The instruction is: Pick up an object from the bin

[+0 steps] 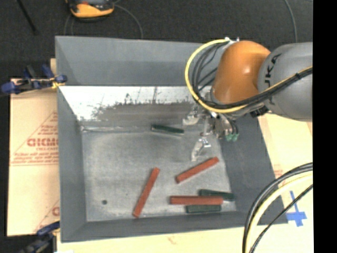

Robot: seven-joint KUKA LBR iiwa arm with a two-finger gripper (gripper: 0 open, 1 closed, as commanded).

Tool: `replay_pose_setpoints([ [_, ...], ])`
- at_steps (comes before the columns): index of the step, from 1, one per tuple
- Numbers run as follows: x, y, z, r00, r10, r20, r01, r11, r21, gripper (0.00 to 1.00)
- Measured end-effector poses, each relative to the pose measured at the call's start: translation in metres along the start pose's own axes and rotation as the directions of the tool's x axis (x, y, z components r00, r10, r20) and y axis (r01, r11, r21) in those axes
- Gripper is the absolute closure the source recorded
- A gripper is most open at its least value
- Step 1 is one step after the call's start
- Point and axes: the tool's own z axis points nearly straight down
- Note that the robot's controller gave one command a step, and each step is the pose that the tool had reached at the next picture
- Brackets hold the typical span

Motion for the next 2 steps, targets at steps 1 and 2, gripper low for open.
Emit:
replay_pose_setpoints([
  [1,0.017,-0.028,0.034,0.999,0.049,-0.005,-0.049,0.999,-0.004,0.0],
  [2,0.062,-0.034,0.065,0.992,-0.123,-0.017,0.123,0.992,-0.004,1.0],
])
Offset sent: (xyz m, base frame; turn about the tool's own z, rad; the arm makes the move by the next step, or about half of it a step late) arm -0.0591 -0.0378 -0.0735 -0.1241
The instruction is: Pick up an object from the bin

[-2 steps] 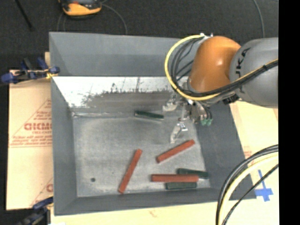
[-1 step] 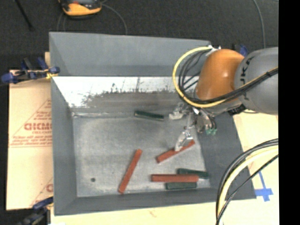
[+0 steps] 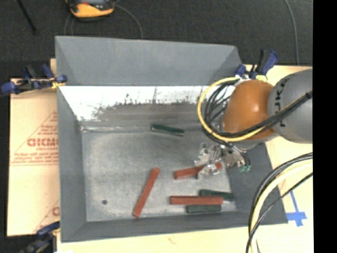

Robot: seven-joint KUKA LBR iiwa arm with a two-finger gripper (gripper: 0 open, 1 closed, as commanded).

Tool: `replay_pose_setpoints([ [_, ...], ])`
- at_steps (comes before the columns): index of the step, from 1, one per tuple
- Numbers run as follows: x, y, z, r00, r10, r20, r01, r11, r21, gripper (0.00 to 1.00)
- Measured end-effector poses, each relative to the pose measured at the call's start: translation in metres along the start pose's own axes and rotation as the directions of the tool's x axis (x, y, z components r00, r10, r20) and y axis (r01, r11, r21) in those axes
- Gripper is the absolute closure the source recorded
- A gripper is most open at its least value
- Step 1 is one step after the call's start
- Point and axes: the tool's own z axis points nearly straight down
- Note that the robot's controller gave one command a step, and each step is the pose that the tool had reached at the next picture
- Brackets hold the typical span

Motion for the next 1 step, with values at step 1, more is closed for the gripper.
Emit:
replay_pose_setpoints([
  [1,-0.0001,0.0,0.0,1.0,0.0,0.0,0.0,1.0,0.0,1.0],
])
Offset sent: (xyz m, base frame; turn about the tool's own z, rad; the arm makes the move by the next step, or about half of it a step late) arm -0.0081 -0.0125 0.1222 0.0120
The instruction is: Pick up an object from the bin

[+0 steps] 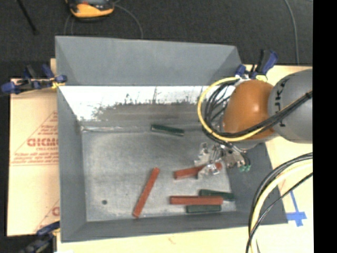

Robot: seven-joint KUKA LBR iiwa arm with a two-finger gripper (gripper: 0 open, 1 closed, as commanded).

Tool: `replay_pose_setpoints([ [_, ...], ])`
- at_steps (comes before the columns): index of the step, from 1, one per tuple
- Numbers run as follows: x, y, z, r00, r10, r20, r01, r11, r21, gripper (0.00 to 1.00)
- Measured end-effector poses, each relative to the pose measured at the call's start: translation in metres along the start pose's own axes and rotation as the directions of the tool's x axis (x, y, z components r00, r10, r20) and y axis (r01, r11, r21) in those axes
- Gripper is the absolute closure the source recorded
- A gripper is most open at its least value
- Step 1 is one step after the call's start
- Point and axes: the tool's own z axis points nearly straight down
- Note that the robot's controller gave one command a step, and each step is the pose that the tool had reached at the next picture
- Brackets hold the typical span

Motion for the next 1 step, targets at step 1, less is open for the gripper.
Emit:
replay_pose_setpoints([
  [1,0.0114,-0.0119,-0.1227,1.0,0.017,0.012,-0.017,1.0,0.002,1.0],
])
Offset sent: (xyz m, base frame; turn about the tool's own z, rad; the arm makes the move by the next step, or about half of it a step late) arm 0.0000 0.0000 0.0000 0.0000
